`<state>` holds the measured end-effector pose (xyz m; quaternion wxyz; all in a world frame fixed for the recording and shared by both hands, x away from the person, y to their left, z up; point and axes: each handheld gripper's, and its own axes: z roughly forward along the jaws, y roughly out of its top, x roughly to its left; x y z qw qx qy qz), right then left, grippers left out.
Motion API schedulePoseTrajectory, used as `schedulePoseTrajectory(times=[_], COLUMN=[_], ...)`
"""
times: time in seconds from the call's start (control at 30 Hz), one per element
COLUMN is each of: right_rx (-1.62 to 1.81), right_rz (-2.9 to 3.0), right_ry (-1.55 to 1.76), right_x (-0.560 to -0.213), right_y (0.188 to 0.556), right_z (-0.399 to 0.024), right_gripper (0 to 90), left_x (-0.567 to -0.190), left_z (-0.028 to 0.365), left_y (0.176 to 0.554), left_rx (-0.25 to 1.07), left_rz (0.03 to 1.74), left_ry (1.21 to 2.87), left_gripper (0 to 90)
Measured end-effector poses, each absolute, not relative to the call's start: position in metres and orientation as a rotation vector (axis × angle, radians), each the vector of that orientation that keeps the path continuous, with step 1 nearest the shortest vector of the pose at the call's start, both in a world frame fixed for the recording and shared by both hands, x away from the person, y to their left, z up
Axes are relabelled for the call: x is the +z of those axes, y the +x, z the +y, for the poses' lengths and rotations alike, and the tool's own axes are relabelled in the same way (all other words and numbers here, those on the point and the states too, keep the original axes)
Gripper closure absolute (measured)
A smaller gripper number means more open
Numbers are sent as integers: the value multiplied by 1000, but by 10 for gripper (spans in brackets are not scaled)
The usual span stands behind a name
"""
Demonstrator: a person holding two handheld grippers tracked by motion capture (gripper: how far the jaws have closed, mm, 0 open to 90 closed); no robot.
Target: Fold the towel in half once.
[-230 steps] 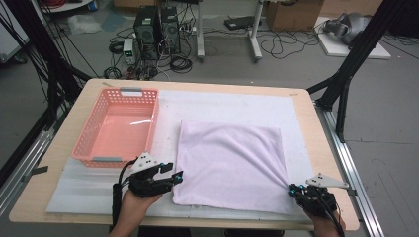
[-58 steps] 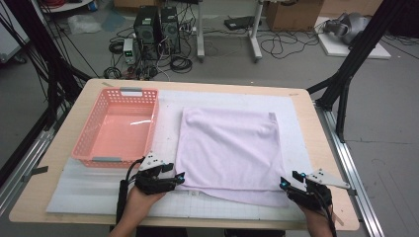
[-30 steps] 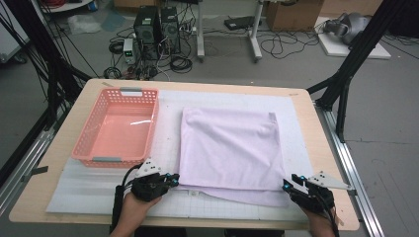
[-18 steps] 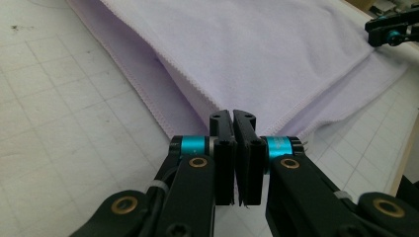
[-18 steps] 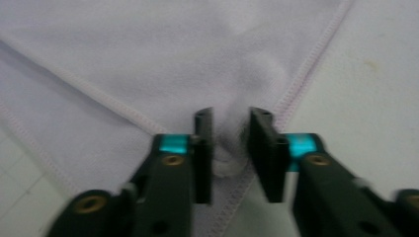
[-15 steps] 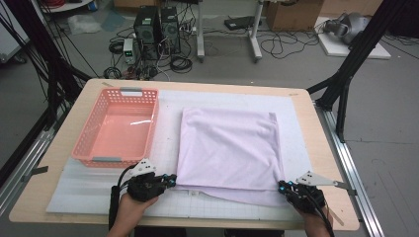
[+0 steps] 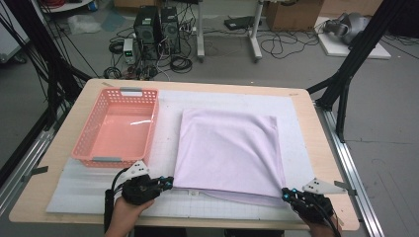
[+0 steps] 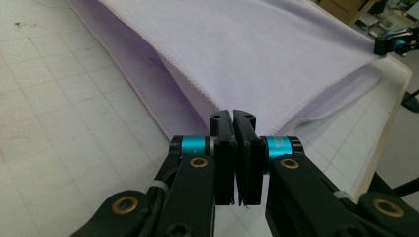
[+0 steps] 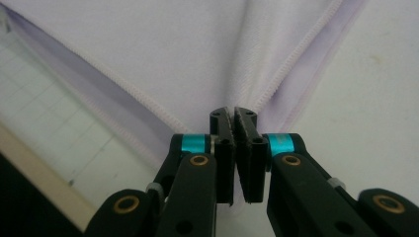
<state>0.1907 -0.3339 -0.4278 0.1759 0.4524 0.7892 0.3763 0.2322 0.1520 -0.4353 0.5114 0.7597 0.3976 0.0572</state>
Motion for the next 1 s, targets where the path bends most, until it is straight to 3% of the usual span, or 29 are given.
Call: schedulePoseTrajectory(times=[0.2, 0.23, 0.3, 0.5, 0.8, 1.0], right_rx=[1017, 979, 952, 1106, 1076, 1070], right_rz=[2258, 2263, 2285, 2161, 2101, 2037], right_ry=[1260, 1255, 1275, 1329, 1388, 1441], right_x=[-426, -428, -435, -426, -437, -445], right_y=[175, 175, 177, 176, 203, 230], right_z=[-333, -333, -333, -342, -333, -332], right_gripper=[864, 864, 847, 658, 630, 695], left_x=[-443, -446, -447, -436, -434, -436], left_z=[148, 145, 142, 151, 145, 144], left_y=[226, 226, 228, 230, 232, 233], left_rx=[107, 121, 167, 268, 304, 340], left_rz=[978, 1000, 1035, 1053, 1041, 1017], left_ry=[1896, 1911, 1918, 1802, 1785, 1802], left_gripper=[861, 821, 649, 482, 467, 466])
